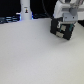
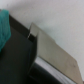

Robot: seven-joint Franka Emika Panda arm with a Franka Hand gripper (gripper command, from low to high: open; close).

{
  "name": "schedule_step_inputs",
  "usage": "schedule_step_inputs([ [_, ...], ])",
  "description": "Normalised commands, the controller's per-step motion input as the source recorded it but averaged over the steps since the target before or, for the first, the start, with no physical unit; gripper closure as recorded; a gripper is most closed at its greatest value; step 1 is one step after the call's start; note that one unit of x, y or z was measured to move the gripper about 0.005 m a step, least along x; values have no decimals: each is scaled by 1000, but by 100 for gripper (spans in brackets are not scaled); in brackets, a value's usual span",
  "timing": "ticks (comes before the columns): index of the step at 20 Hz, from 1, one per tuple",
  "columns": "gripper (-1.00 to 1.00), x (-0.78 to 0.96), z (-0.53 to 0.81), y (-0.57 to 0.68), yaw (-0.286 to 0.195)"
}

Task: Open the kcup holder, insert the kcup into the holder, and close the kcup holder

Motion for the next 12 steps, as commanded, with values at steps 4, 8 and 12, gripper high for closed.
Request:
schedule_step_inputs([
  [4,-100,-648,1,413,101],
  [8,-100,-365,337,327,58],
  [12,-100,197,947,87,11],
])
